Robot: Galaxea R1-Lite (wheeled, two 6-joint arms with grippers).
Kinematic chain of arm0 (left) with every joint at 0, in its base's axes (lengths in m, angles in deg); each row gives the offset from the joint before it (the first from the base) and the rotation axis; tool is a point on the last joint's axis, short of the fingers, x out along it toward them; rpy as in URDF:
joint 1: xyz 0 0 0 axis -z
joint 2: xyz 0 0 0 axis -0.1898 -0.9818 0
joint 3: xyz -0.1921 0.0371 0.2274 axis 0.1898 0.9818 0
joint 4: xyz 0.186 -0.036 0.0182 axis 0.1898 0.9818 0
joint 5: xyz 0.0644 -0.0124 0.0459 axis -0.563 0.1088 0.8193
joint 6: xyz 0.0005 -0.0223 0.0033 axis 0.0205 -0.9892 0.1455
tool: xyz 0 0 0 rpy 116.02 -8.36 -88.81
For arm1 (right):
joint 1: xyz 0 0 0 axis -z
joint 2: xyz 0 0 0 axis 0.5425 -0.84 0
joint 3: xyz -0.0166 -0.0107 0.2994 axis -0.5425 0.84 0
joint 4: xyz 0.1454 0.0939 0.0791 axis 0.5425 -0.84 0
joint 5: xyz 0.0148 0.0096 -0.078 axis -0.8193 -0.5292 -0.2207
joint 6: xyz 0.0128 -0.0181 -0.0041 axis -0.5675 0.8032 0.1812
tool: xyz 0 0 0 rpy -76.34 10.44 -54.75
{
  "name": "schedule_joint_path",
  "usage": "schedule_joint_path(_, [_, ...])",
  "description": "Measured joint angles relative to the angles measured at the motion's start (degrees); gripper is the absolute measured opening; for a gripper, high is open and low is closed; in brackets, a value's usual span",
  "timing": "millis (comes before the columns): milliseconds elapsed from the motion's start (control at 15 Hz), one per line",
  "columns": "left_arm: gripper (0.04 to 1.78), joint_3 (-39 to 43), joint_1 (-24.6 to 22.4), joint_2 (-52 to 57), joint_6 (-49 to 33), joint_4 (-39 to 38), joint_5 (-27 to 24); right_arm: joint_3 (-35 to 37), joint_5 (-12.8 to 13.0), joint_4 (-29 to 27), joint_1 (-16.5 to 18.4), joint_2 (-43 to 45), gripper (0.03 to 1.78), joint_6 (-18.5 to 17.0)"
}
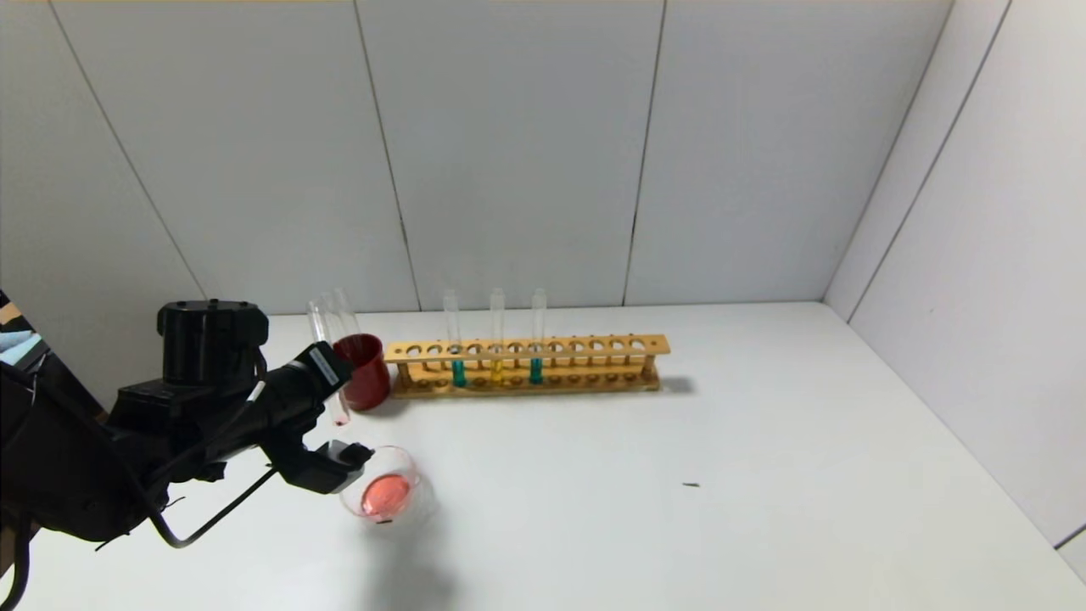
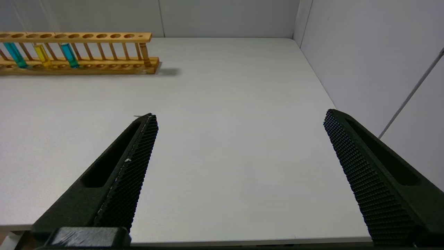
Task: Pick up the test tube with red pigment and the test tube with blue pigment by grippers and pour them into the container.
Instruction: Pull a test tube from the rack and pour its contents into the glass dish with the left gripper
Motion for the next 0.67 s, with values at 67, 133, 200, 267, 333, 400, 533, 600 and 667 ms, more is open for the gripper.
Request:
schedule_joint_path(67, [0.33, 0.00, 0.02, 0.00, 0.00, -0.02, 0.00, 0.00, 0.00, 0.00, 0.00, 0.00, 1.75, 0.02])
schedule_joint_path(133, [0.33, 0.00, 0.04, 0.00, 0.27, -0.02, 0.00, 0.00, 0.00, 0.00, 0.00, 0.00, 1.75, 0.02])
schedule_joint_path(200, [0.33, 0.02, 0.06, 0.01, 0.61, -0.05, 0.00, 0.00, 0.00, 0.00, 0.00, 0.00, 1.75, 0.00])
schedule_joint_path(267, [0.33, 0.05, 0.09, 0.06, 0.72, -0.16, 0.00, 0.00, 0.02, 0.00, 0.00, 0.00, 1.75, 0.00])
schedule_joint_path(333, [0.33, 0.05, 0.09, 0.26, 0.74, -0.17, 0.00, 0.00, 0.00, 0.00, 0.00, 0.00, 1.75, 0.00])
schedule_joint_path(400, [0.33, 0.09, 0.09, 0.67, 0.61, -0.17, -0.02, 0.00, 0.00, 0.00, 0.00, 0.00, 1.75, 0.00])
schedule_joint_path(533, [0.33, 0.28, 0.09, 1.58, -3.06, -0.68, 0.00, 0.00, 0.02, 0.00, 0.00, 0.00, 1.75, 0.00])
schedule_joint_path(600, [0.33, 0.22, 0.04, 2.12, -7.25, -1.46, 0.11, 0.00, 0.00, 0.00, 0.00, 0.00, 1.75, 0.02])
schedule_joint_path(667, [0.33, 0.22, 0.04, 2.82, -12.85, -2.86, 0.71, 0.00, 0.00, 0.00, 0.00, 0.00, 1.75, 0.02])
